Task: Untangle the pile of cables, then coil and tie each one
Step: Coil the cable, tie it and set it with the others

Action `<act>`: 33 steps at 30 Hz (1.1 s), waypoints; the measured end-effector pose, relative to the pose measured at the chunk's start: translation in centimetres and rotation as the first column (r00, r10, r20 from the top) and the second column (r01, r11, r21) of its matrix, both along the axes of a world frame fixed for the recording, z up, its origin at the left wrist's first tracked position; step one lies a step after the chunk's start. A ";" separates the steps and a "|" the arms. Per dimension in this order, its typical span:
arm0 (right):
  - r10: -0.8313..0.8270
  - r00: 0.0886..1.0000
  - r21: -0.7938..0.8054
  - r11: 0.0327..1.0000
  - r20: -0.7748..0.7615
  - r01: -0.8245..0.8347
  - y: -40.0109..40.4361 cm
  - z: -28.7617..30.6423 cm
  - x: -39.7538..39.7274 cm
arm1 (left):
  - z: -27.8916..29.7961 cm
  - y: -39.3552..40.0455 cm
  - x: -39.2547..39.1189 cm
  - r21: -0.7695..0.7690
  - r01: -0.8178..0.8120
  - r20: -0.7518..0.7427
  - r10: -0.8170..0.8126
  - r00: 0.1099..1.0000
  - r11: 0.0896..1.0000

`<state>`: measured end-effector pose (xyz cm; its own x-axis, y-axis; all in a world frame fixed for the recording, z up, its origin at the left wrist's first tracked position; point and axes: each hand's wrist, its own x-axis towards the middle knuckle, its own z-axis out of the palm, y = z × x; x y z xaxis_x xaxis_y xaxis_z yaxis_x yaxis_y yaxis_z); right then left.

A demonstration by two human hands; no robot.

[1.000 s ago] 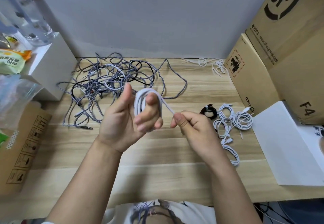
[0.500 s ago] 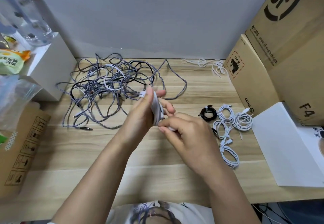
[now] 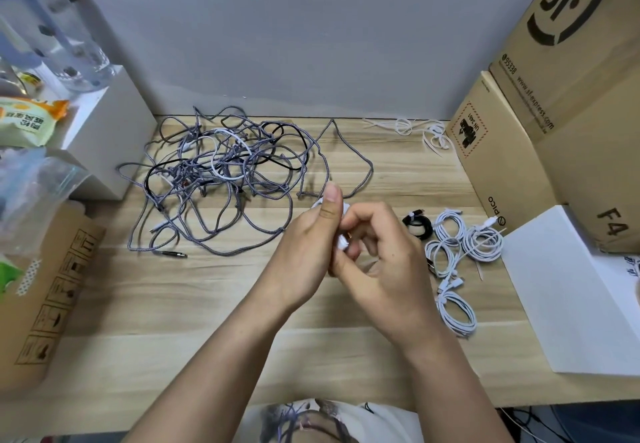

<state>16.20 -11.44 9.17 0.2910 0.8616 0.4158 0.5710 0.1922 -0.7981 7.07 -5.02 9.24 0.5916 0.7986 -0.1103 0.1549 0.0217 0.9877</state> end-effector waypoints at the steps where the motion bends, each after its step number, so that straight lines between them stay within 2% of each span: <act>1: -0.026 0.999 0.026 0.999 0.044 0.025 0.0 0.1 0.2 | 0.2 0.0 -0.1 -0.027 0.026 0.013 -0.026 1.000 0.999; 3: -0.031 0.997 0.003 1.000 0.072 0.031 0.1 0.5 0.8 | 0.7 -0.2 -0.3 -0.095 0.115 0.051 -0.111 0.993 0.989; 4: 0.037 0.999 -0.053 0.998 0.036 -0.035 0.2 0.6 1.2 | 0.8 -0.4 -0.3 -0.126 0.185 0.089 -0.175 0.981 0.975; 7: 0.308 0.918 -0.198 0.912 -0.249 -0.360 0.2 0.9 1.8 | 0.9 -1.0 -0.5 -0.201 0.337 0.200 -0.298 0.933 0.920; 8: 0.322 0.908 -0.214 0.899 -0.268 -0.383 0.1 1.0 1.9 | 0.8 -1.0 -0.6 -0.221 0.364 0.208 -0.321 0.924 0.905; 10: 0.321 0.925 -0.213 0.907 -0.206 -0.362 0.0 1.2 1.9 | 0.8 -0.8 -0.8 -0.246 0.424 0.222 -0.376 0.900 0.872; 12: 0.326 0.903 -0.180 0.906 -0.280 -0.383 -0.2 1.4 1.7 | 0.9 -0.5 -0.9 -0.273 0.497 0.260 -0.435 0.862 0.824; 14: 0.324 0.860 -0.156 0.899 -0.394 -0.410 -0.3 1.6 1.5 | 1.0 -0.1 -1.0 -0.337 0.573 0.307 -0.488 0.817 0.747; 17: 0.320 0.857 -0.156 0.899 -0.405 -0.410 -0.4 2.0 1.5 | 0.9 0.8 -1.4 -0.438 0.686 0.461 -0.510 0.726 0.581; 19: 0.285 0.814 -0.177 0.889 -0.507 -0.422 -0.2 2.0 1.9 | 0.7 1.6 -1.9 -0.444 0.733 0.551 -0.488 0.677 0.515; 20: 0.250 0.822 -0.181 0.904 -0.511 -0.388 0.0 1.9 2.3 | 0.5 2.0 -2.1 -0.422 0.737 0.559 -0.488 0.670 0.528; 22: 0.162 0.899 -0.177 0.951 -0.407 -0.252 0.6 1.6 3.0 | 0.3 2.6 -2.3 -0.342 0.717 0.515 -0.517 0.684 0.607; 24: 0.075 0.903 -0.133 0.981 -0.422 -0.144 1.5 1.3 3.5 | 0.6 2.9 -2.0 -0.293 0.654 0.452 -0.501 0.738 0.698; 27: -0.054 0.823 -0.042 0.998 -0.566 0.036 3.2 1.2 3.3 | 1.0 2.5 -0.7 -0.206 0.500 0.396 -0.396 0.829 0.841; 29: -0.108 0.723 -0.027 0.992 -0.683 0.122 4.5 1.0 3.2 | 0.7 2.3 0.3 -0.130 0.369 0.355 -0.304 0.884 0.920; 31: -0.142 0.632 -0.059 0.987 -0.762 0.150 5.9 0.9 3.0 | 0.5 2.5 1.0 -0.085 0.258 0.328 -0.218 0.919 0.962; 33: -0.167 0.589 -0.094 0.984 -0.790 0.152 7.2 0.6 3.2 | 0.2 2.9 1.7 -0.050 0.196 0.333 -0.169 0.928 0.979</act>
<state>19.40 -4.26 9.76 0.6323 0.7724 -0.0598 -0.2675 0.1452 -0.9526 8.81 -2.13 9.42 0.7405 0.6700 0.0528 -0.1654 0.1056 0.9805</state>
